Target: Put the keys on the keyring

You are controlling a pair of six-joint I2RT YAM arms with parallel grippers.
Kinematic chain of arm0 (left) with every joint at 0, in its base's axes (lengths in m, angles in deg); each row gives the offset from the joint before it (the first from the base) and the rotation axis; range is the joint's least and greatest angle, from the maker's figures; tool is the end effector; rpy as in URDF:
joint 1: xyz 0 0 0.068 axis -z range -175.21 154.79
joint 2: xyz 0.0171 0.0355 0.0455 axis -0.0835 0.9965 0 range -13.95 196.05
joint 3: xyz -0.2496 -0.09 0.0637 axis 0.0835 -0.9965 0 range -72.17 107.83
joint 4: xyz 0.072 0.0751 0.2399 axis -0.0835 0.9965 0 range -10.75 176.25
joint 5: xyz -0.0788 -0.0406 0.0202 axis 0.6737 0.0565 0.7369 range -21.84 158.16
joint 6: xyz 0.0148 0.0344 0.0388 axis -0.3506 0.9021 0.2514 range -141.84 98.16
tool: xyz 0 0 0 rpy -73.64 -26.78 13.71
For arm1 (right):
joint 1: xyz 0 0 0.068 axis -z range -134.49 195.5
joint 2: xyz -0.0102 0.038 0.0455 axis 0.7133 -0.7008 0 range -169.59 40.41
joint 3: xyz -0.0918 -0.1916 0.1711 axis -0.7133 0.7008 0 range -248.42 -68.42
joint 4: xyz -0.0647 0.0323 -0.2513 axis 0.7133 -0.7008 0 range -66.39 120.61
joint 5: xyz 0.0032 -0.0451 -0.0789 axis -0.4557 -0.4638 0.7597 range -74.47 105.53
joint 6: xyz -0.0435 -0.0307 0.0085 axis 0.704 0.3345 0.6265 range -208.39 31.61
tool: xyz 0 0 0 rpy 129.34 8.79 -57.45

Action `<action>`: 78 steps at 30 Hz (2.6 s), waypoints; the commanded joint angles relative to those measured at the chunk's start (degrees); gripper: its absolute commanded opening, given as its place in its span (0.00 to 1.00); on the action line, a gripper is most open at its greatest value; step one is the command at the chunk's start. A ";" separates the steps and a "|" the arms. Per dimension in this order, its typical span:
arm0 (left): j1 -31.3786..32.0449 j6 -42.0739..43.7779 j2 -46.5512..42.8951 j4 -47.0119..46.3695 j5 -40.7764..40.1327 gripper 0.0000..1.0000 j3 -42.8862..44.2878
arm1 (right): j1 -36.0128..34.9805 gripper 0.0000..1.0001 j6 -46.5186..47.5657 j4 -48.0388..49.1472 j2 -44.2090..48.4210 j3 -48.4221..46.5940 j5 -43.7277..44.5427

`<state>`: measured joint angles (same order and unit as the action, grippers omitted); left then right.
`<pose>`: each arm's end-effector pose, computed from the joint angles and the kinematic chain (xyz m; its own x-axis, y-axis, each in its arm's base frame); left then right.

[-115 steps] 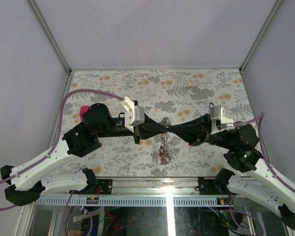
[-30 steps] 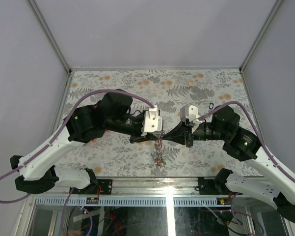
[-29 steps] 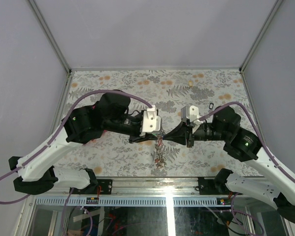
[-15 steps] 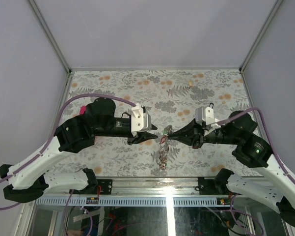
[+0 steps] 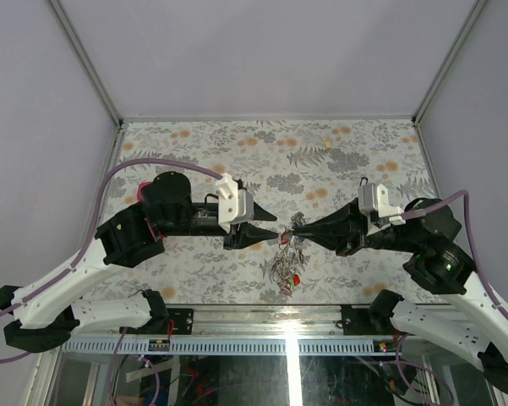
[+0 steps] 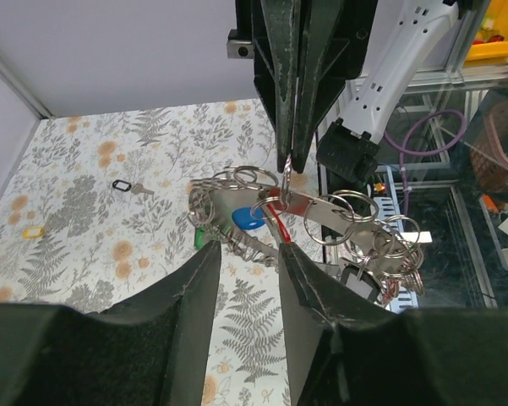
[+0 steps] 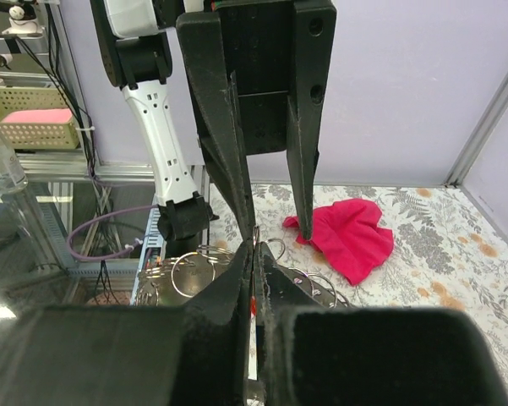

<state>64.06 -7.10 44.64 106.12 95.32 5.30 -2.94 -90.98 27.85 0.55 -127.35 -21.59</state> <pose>0.0880 -0.1798 0.4602 0.1846 0.1324 -0.9738 0.9811 0.0335 0.1906 0.0686 0.1097 0.4482 0.1419 0.2143 -0.9664 -0.9883 0.0859 -0.1261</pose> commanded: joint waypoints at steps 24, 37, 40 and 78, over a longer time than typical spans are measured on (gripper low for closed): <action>0.10 -6.93 -2.15 -16.92 2.13 0.34 -5.23 | -0.28 0.00 -1.81 8.35 -0.05 -0.02 -0.30; 0.14 -7.33 -1.50 -17.97 4.25 0.30 -4.75 | -0.31 0.00 -1.80 8.04 -0.31 -0.26 -0.99; 0.09 -7.44 -0.84 -18.02 5.28 0.29 -4.58 | -0.25 0.00 -1.89 8.12 -0.32 -0.21 -1.11; 0.68 15.09 17.97 35.33 -2.51 0.00 27.69 | -0.20 0.46 9.87 -9.92 -5.50 -2.75 1.41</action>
<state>64.10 6.43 62.89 140.20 95.15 29.72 -2.94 -83.31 17.42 -3.29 -130.15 -19.28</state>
